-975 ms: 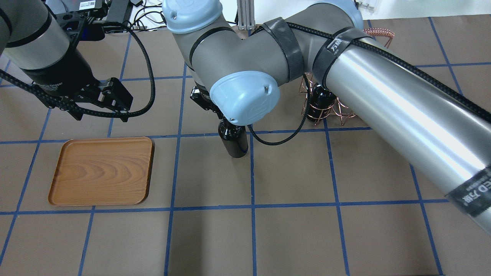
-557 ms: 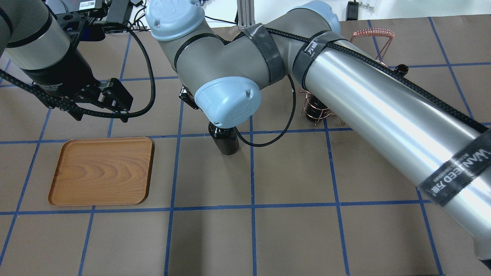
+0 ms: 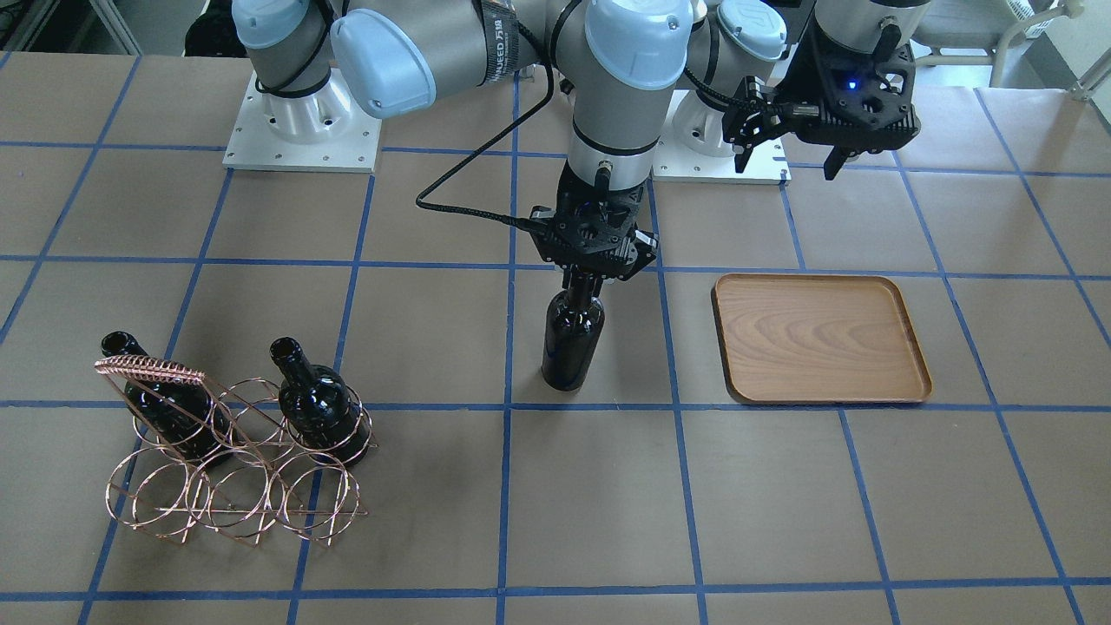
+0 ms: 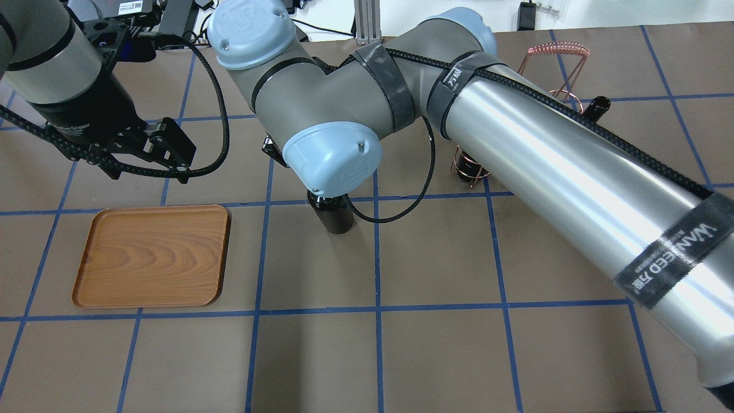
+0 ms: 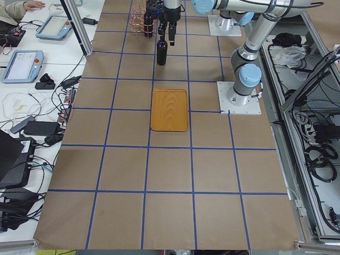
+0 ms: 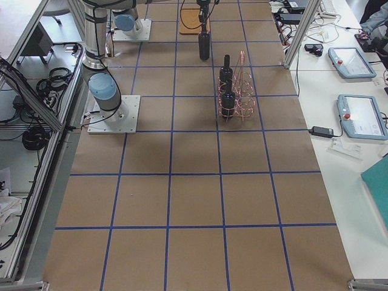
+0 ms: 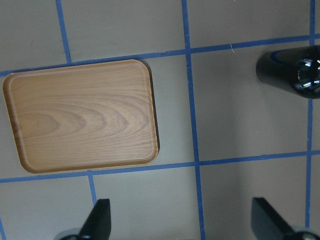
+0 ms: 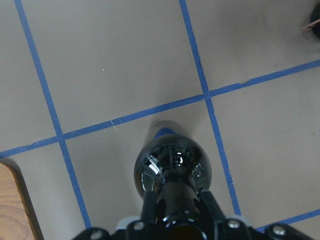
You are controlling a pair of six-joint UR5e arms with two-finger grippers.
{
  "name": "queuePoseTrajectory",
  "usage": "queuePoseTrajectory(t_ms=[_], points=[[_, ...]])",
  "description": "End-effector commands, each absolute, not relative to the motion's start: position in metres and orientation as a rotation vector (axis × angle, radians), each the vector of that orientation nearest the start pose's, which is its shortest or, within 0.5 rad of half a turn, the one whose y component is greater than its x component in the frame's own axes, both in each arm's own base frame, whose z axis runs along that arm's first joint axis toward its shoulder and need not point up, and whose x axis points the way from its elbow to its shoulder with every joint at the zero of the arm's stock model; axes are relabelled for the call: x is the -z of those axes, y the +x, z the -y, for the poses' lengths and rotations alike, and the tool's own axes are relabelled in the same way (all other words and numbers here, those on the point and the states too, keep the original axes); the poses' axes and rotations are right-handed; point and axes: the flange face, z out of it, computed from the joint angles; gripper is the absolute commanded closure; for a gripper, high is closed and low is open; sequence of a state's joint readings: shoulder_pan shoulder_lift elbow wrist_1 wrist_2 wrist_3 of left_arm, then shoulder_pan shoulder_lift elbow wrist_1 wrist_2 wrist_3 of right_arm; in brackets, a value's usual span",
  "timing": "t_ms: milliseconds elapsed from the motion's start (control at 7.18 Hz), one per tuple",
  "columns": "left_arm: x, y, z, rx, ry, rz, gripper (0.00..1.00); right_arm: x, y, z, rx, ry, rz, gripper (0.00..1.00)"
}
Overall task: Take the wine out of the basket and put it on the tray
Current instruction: 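Lower the upright bottle onto the table and open the right gripper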
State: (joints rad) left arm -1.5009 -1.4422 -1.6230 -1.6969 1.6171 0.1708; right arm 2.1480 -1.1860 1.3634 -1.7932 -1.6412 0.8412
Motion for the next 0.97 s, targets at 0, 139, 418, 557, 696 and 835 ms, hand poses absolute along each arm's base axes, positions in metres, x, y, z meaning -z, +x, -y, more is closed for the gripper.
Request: queuePoseTrajectory(t_ms=[0, 139, 418, 557, 696, 835], points=[[-0.507, -0.079, 0.445, -0.097, 0.228, -3.098, 0.00, -0.390, 0.465, 0.469, 0.119, 0.398, -3.147, 0.19], [-0.504, -0.068, 0.448, -0.109, 0.276, -3.096, 0.00, -0.392, 0.464, 0.468, 0.124, 0.395, -3.146, 0.12], [-0.502, -0.062, 0.451, -0.113, 0.272, -3.109, 0.00, -0.412, 0.447, 0.475, 0.157, 0.331, -3.138, 0.05], [-0.501, -0.063, 0.451, -0.117, 0.275, -3.112, 0.00, -0.425, 0.427, 0.483, 0.168, 0.328, -3.131, 0.01], [-0.497, -0.063, 0.452, -0.121, 0.277, -3.114, 0.00, -0.441, 0.398, 0.492, 0.159, 0.321, -3.138, 0.00], [-0.493, -0.063, 0.453, -0.136, 0.277, -3.113, 0.00, -0.458, 0.367, 0.492, 0.109, 0.261, -3.168, 0.00]])
